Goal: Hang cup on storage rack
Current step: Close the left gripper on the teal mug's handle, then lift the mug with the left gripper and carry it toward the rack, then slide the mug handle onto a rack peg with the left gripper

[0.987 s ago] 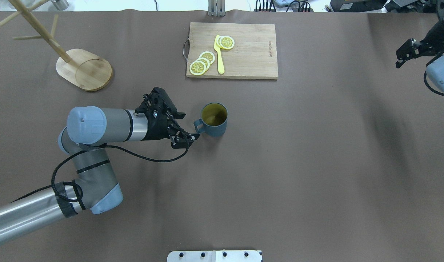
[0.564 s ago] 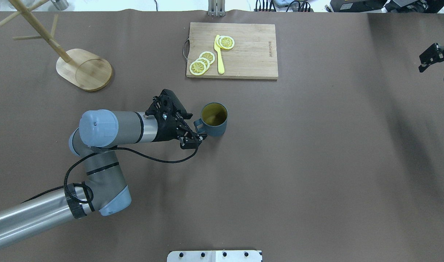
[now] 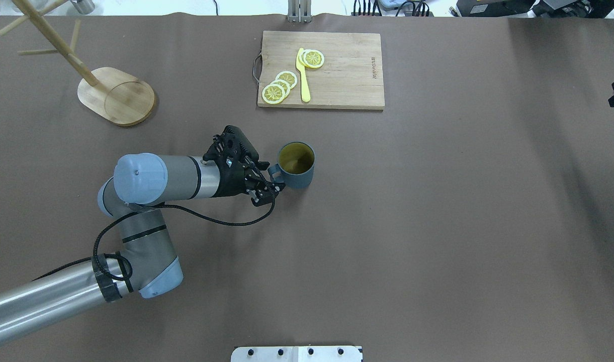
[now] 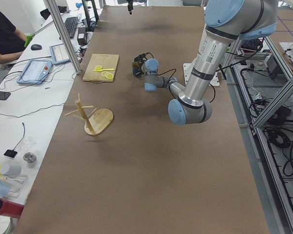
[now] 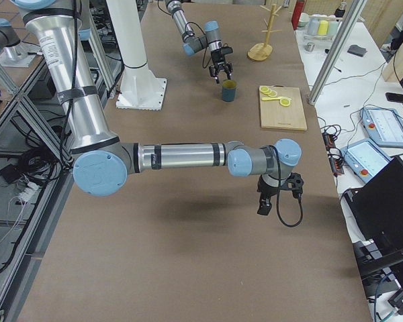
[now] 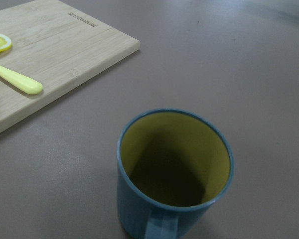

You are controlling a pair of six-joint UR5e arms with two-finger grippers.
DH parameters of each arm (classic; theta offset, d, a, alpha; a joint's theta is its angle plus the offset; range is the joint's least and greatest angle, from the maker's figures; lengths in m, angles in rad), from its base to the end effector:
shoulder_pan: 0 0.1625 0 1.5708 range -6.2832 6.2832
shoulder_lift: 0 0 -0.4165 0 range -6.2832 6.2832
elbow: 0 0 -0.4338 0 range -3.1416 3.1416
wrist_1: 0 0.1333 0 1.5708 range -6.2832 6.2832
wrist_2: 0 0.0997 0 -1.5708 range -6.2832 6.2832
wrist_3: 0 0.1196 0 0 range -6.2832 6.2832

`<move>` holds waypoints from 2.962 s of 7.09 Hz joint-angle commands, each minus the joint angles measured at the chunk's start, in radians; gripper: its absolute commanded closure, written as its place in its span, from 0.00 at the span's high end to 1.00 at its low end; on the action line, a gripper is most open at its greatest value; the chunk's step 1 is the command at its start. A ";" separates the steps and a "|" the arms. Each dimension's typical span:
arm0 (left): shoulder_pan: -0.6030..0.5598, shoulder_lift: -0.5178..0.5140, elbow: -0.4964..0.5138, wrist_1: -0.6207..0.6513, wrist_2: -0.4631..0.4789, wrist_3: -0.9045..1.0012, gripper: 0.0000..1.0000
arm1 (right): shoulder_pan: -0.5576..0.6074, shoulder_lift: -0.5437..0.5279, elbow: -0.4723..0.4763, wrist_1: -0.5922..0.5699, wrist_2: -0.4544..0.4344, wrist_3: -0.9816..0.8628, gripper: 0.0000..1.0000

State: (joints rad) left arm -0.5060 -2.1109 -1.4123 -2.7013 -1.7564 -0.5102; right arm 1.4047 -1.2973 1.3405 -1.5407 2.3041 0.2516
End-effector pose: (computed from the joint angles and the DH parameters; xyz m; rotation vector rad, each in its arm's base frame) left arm 0.5933 -0.4559 0.2655 0.9751 1.1938 0.5827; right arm -0.0553 -0.6517 0.6261 -0.0835 -0.7316 0.0547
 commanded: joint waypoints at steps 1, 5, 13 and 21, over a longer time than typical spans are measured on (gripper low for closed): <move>0.004 -0.020 0.001 -0.008 0.000 -0.040 0.59 | 0.005 -0.005 0.005 0.001 -0.003 -0.002 1.00; 0.001 -0.017 -0.010 -0.021 0.000 -0.185 0.00 | 0.007 -0.004 0.009 -0.001 -0.006 -0.002 1.00; -0.230 0.002 -0.111 -0.140 -0.002 -0.940 0.00 | 0.132 -0.203 0.181 0.004 0.103 -0.052 1.00; -0.338 0.235 0.110 -0.960 0.213 -1.781 0.00 | 0.185 -0.246 0.275 -0.002 0.130 -0.049 1.00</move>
State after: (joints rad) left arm -0.8427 -1.9164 -1.3153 -3.5596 -1.6013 -2.1854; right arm 1.5891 -1.5388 1.6005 -1.5420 2.4350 0.1979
